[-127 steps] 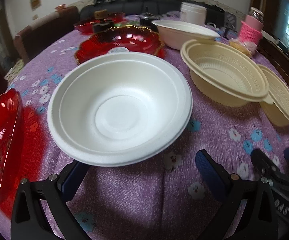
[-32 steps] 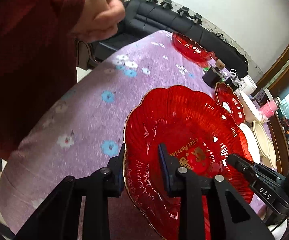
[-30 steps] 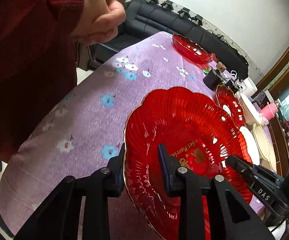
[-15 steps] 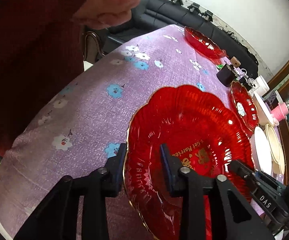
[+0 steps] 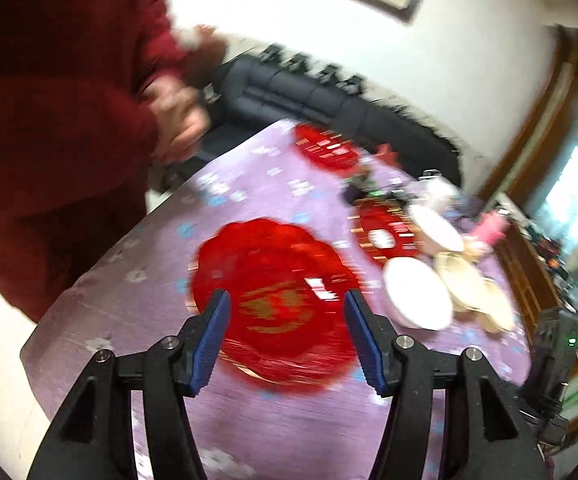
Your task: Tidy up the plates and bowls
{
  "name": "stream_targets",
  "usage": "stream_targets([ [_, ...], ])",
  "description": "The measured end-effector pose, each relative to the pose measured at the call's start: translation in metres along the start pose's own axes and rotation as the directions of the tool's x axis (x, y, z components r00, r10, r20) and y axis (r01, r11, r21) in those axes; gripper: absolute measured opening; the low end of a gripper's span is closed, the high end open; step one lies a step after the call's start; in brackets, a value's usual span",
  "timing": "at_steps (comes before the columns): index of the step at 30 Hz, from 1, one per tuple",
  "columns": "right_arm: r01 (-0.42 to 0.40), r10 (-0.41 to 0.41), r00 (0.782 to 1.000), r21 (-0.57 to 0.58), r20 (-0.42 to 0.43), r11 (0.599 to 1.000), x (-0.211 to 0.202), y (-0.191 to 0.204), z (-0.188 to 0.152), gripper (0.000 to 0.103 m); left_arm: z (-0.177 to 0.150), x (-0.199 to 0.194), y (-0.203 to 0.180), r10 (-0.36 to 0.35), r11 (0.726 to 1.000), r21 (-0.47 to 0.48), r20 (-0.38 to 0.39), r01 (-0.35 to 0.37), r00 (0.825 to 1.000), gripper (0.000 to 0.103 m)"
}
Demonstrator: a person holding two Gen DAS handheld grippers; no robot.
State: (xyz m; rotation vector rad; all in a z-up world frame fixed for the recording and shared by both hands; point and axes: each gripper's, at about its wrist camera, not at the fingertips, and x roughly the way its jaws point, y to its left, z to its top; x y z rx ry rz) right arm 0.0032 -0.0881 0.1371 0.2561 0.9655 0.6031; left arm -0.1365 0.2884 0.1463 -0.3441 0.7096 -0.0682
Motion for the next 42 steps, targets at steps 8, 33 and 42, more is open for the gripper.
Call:
stream_targets([
  [8,-0.005,0.001,0.996,0.044,0.085,0.999,-0.098,-0.011,-0.023,0.031,-0.001,-0.076,-0.1,-0.203,0.965,0.185,0.067,0.188,0.977,0.058],
  [33,0.448,-0.47,0.714,0.178,0.518,0.876,-0.515,0.098,0.189,0.068,0.202,-0.358,-0.18,-0.015,0.938,0.306,0.509,-0.164,0.861,0.095],
  [42,0.406,-0.368,0.818,0.01,0.442,0.914,-0.371,0.053,0.171,0.088,0.147,-0.195,-0.157,-0.052,0.929,0.367,0.265,-0.051,0.963,0.099],
])
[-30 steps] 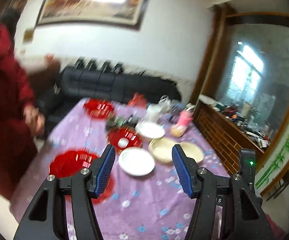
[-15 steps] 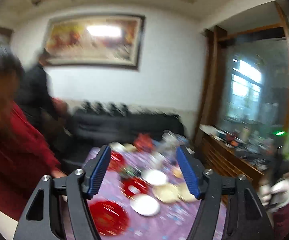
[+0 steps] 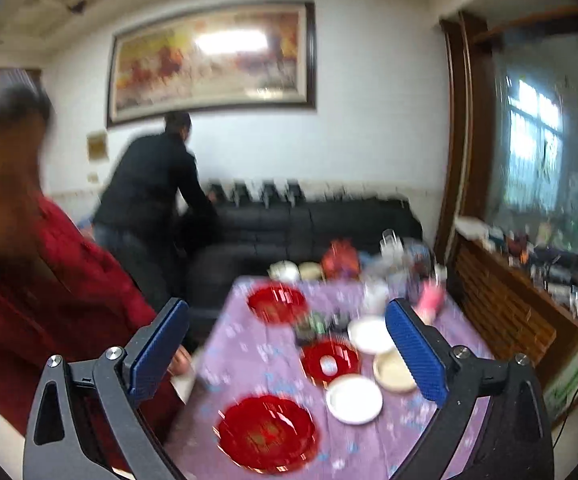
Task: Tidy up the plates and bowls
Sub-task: 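Grasp the rim of the white foam bowl with the right gripper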
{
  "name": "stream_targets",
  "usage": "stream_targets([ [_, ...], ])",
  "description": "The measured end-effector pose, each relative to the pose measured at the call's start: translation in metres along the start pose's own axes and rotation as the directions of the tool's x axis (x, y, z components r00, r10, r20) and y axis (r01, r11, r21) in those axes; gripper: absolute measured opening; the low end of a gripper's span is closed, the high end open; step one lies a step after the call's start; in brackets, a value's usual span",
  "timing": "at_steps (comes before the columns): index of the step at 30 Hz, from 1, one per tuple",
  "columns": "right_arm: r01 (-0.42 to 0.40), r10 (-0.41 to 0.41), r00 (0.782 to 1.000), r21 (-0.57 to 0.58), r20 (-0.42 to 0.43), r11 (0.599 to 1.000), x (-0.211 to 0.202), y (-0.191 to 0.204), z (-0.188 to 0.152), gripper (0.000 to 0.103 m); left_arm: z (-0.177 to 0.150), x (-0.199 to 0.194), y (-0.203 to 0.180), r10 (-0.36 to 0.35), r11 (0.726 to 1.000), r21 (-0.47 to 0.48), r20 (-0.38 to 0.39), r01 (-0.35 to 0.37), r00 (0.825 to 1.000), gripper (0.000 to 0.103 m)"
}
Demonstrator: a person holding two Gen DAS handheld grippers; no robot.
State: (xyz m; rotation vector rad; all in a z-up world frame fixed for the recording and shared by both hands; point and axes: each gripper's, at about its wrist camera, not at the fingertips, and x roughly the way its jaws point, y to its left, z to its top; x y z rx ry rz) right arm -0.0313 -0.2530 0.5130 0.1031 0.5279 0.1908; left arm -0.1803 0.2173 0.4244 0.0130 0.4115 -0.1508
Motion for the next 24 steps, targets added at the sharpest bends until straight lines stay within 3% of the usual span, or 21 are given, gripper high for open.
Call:
stream_targets([
  [3,-0.002,-0.005,0.994,-0.063,-0.106,0.998,0.086,0.003,-0.085,0.088,-0.057,0.074,-0.012,-0.126,0.991,-0.055,-0.153,0.118,0.98,0.099],
  [4,-0.005,-0.003,0.992,-0.066,-0.127,0.998,0.112,0.002,-0.113,0.088,-0.083,0.108,-0.014,-0.195,0.979,-0.109,-0.219,0.175,0.956,0.099],
  [6,-0.042,0.037,0.982,-0.023,-0.183,0.999,0.163,-0.003,-0.166,0.088,-0.117,0.156,-0.024,-0.266,0.96,-0.169,-0.305,0.222,0.915,0.099],
  [8,-0.089,0.116,0.948,0.104,-0.296,0.991,0.22,-0.013,-0.214,0.083,-0.15,0.204,-0.033,-0.289,0.951,-0.218,-0.372,0.22,0.882,0.097],
  [9,-0.105,0.151,0.933,0.155,-0.327,0.982,0.234,-0.023,-0.23,0.078,-0.166,0.231,-0.039,-0.293,0.949,-0.238,-0.409,0.209,0.864,0.091],
  [11,-0.14,0.253,0.873,0.283,-0.417,0.949,0.277,-0.033,-0.262,0.059,-0.187,0.269,-0.049,-0.301,0.946,-0.254,-0.465,0.201,0.833,0.078],
  [13,-0.14,0.287,0.844,0.33,-0.453,0.933,0.304,-0.035,-0.282,0.057,-0.205,0.306,-0.058,-0.296,0.947,-0.27,-0.522,0.175,0.8,0.07],
  [16,-0.14,0.297,0.826,0.337,-0.478,0.931,0.324,-0.03,-0.296,0.057,-0.217,0.342,-0.054,-0.287,0.945,-0.298,-0.562,0.134,0.776,0.067],
  [21,-0.139,0.276,0.839,0.307,-0.468,0.942,0.338,-0.022,-0.296,0.057,-0.223,0.382,-0.06,-0.24,0.959,-0.268,-0.599,0.092,0.764,0.067],
  [24,-0.13,0.264,0.839,0.296,-0.476,0.946,0.349,-0.019,-0.296,0.057,-0.226,0.397,-0.065,-0.228,0.964,-0.253,-0.621,0.083,0.75,0.054],
])
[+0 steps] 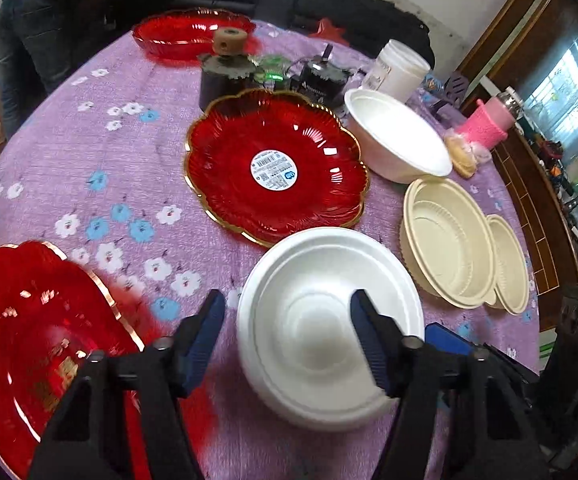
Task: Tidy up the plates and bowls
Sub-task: 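Grasp the rim of the white foam bowl with the right gripper, then carry the white bowl onto the red plate and lower it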
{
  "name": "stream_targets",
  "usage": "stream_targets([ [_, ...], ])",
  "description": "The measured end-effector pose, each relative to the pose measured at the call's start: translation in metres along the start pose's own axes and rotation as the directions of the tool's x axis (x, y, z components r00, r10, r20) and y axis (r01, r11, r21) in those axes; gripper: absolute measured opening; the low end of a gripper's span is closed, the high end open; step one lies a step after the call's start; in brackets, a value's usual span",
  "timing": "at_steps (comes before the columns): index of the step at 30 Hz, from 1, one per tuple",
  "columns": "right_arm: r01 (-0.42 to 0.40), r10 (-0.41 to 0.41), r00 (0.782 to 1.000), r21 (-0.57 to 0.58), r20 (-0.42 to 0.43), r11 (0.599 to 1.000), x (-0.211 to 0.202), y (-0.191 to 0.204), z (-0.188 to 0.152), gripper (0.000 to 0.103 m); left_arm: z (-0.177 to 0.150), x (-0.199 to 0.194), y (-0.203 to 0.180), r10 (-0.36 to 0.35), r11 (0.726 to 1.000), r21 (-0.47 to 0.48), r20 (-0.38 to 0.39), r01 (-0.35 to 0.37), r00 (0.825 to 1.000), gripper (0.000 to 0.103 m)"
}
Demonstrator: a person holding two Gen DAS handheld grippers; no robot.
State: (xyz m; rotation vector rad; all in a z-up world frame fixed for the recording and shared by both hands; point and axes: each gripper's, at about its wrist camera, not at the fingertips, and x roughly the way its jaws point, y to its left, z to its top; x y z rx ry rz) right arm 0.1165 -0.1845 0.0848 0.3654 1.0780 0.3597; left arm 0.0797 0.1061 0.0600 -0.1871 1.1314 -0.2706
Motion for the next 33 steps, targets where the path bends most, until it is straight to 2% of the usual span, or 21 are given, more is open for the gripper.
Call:
stream_targets([
  [3,-0.003,0.003,1.0,0.008,-0.007,1.0,0.007,-0.002,0.002,0.056,0.002,0.009,-0.002,0.024,1.0,0.019,-0.019,-0.023,1.0,0.044],
  [6,-0.003,0.003,1.0,0.002,-0.017,1.0,0.014,0.0,0.005,0.047,0.004,0.011,-0.004,0.049,0.998,0.046,-0.012,-0.048,0.999,0.041],
  [9,-0.006,0.006,0.999,0.0,-0.034,1.0,0.019,0.0,0.005,0.029,0.004,0.015,-0.008,0.071,0.995,0.075,-0.009,-0.071,0.997,0.037],
  [10,-0.015,0.015,0.999,0.0,-0.041,1.0,0.021,0.0,0.004,0.02,0.003,0.016,-0.009,0.078,0.994,0.082,-0.009,-0.077,0.997,0.036],
  [12,-0.002,0.001,0.999,-0.006,-0.033,1.0,0.019,0.002,0.002,0.02,0.002,0.014,-0.011,0.088,0.992,0.092,0.0,-0.087,0.996,0.032],
  [15,0.023,-0.023,1.0,-0.026,0.003,0.999,0.007,0.006,0.0,0.019,-0.002,0.002,-0.01,0.058,0.995,0.083,0.017,-0.059,0.998,0.029],
  [20,0.036,-0.029,0.996,-0.085,0.084,0.996,-0.032,0.029,-0.002,0.018,-0.011,-0.046,-0.011,0.017,0.997,0.078,0.099,-0.025,0.995,0.028],
  [26,-0.014,0.037,0.991,-0.174,0.131,0.985,-0.065,0.078,-0.01,0.018,-0.033,-0.12,0.011,0.022,0.998,0.048,0.237,-0.035,0.971,0.028],
  [30,-0.069,0.094,0.99,-0.225,0.101,0.972,-0.062,0.114,-0.02,0.018,-0.055,-0.155,0.043,0.074,0.997,0.002,0.301,-0.078,0.951,0.028],
  [33,-0.087,0.11,0.991,-0.268,0.071,0.959,-0.049,0.145,-0.028,0.018,-0.069,-0.166,0.067,0.108,0.994,-0.039,0.313,-0.1,0.944,0.028],
])
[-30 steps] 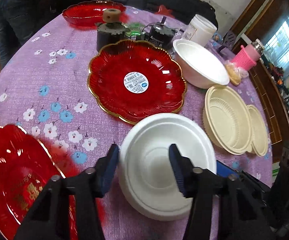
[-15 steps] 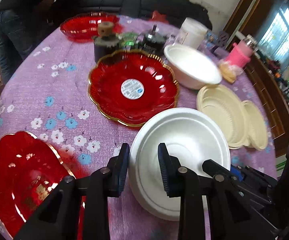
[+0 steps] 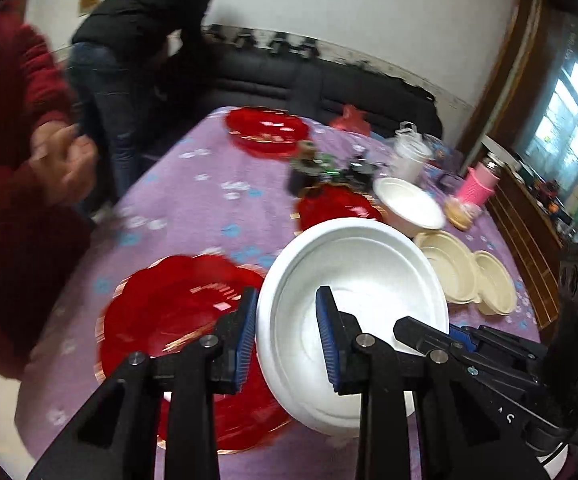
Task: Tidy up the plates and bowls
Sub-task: 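Carry the white bowl onto the red plate and lower it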
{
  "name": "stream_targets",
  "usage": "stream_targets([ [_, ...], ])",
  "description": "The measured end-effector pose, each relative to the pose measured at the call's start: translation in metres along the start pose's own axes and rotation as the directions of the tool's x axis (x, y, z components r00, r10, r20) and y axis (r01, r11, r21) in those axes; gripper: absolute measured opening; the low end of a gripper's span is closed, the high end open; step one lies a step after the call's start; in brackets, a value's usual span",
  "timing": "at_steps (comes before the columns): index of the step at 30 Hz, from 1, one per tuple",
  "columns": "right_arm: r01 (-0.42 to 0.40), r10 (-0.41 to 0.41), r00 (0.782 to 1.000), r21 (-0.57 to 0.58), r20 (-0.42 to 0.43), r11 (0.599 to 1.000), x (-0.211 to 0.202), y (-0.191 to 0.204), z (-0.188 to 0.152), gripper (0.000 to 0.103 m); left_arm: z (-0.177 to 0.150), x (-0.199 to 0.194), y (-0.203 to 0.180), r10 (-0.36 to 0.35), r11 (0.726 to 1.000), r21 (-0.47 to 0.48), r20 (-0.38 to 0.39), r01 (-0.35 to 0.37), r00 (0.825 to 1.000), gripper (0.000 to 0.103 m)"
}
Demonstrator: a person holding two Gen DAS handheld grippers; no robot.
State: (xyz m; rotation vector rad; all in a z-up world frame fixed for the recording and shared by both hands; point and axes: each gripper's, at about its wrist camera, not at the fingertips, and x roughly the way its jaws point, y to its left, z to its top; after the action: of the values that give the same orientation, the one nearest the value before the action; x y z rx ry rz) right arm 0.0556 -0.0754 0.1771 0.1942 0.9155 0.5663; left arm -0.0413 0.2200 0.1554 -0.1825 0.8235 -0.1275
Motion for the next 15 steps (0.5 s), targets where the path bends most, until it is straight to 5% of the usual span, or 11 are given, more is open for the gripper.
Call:
stream_targets([
  [6,-0.021,0.016,0.997,-0.057,-0.082,0.998,0.044,0.043,-0.006,0.018,-0.023,0.012,0.059,0.03,0.992,-0.12,-0.058,-0.037,0.998,0.028],
  [15,0.046,-0.064,0.979,-0.099,-0.192,0.994,0.117,0.059,-0.018,0.018,-0.039,0.056,0.104,0.076,0.977,-0.186,-0.132,-0.1,0.988,0.028],
])
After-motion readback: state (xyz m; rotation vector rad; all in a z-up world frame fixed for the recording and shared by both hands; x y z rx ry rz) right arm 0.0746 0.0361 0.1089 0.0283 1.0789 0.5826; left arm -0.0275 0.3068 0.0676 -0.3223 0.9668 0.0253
